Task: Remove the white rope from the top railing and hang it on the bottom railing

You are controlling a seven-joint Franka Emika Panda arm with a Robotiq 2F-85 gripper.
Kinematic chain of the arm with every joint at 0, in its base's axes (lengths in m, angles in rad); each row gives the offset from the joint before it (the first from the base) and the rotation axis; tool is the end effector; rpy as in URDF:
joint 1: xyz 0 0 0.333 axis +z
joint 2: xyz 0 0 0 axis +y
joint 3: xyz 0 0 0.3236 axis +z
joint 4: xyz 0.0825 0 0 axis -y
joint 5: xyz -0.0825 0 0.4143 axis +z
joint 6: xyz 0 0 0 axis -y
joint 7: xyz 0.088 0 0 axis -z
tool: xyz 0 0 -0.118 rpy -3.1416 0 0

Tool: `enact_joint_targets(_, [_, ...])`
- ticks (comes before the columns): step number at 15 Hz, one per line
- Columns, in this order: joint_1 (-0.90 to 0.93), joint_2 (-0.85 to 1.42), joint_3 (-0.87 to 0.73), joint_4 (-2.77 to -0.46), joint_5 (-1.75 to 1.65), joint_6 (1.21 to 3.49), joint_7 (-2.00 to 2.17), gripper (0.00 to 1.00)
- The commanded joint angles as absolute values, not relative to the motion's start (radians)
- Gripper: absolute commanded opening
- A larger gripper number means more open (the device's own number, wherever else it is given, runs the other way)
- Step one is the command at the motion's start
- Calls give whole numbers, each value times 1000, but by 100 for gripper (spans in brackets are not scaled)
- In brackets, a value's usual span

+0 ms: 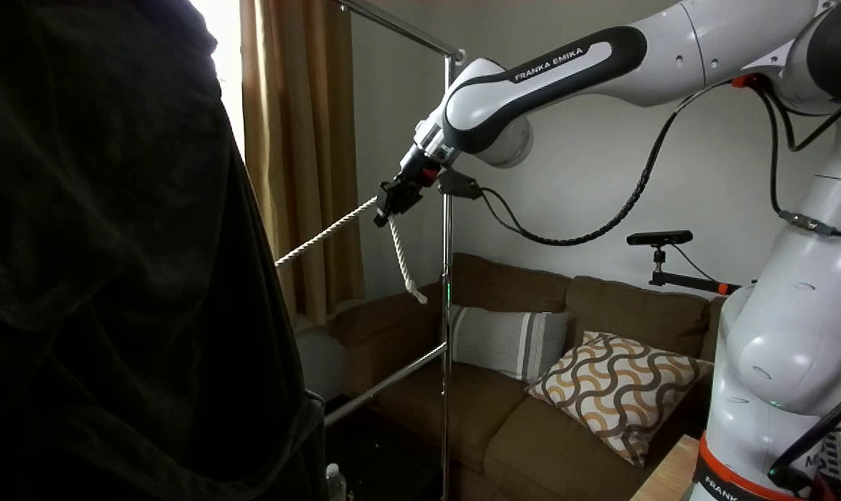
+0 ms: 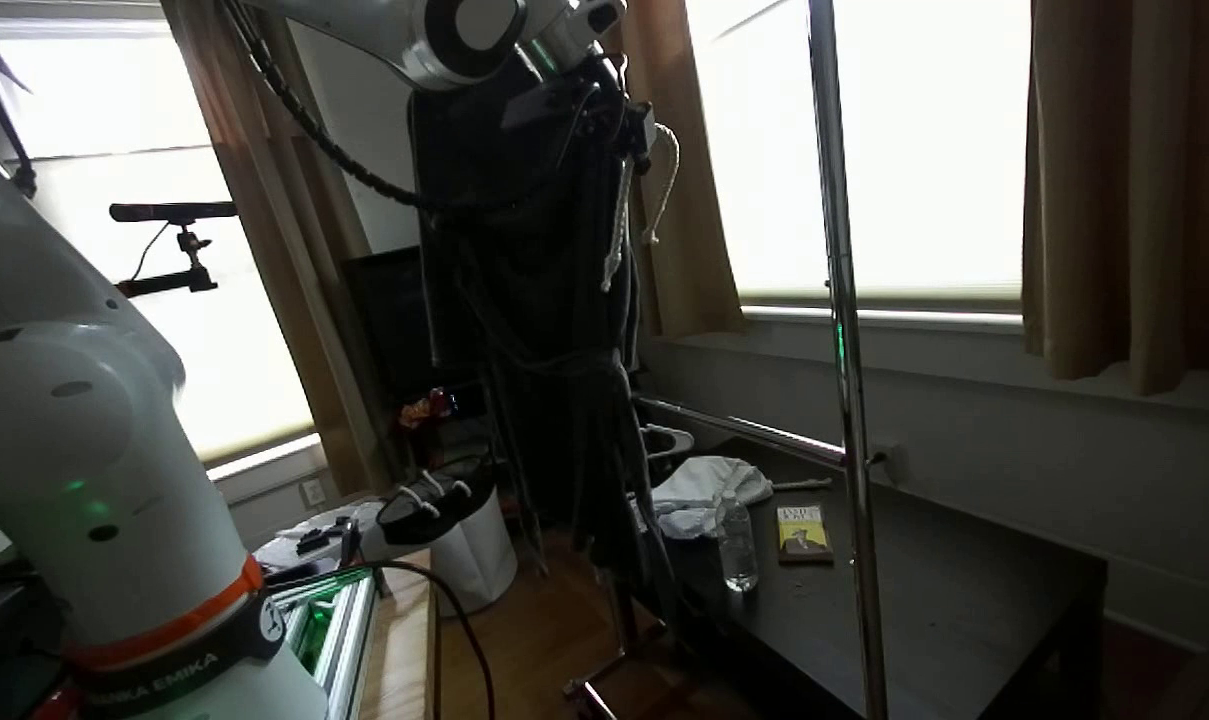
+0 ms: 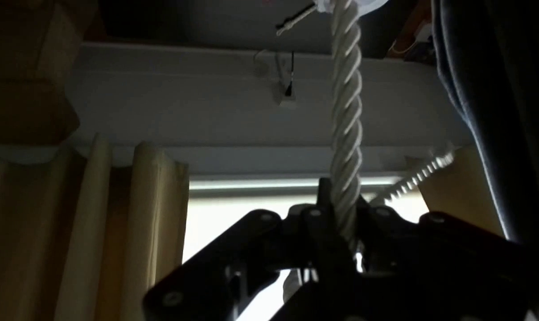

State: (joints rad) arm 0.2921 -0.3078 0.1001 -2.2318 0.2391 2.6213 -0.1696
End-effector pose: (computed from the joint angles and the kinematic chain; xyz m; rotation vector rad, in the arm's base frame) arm 0.5000 0.2072 0.5653 -2.6939 -0.5510 -0.9658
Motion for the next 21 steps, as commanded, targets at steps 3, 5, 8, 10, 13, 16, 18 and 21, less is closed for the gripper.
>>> enact_joint_targets(3, [309, -322, 40, -2296, 381, 2585, -263, 2])
enact_joint_targets(5, [306, -305, 17, -2276, 409, 2590, -301, 2])
enact_joint_targets(8, [332, -313, -42, -2282, 540, 2626, -415, 2])
enact_joint_targets(10, [331, -324, -78, -2288, 623, 2625, -486, 2])
enact_joint_targets(13, [330, -319, -121, -2287, 757, 2641, -617, 2])
enact_joint_targets(16, [282, -308, -87, -2273, 726, 2619, -591, 7])
enact_joint_targets(18, [281, -308, -88, -2273, 731, 2618, -593, 2])
enact_joint_targets(21, [312, -265, -120, -2275, 851, 2659, -692, 2])
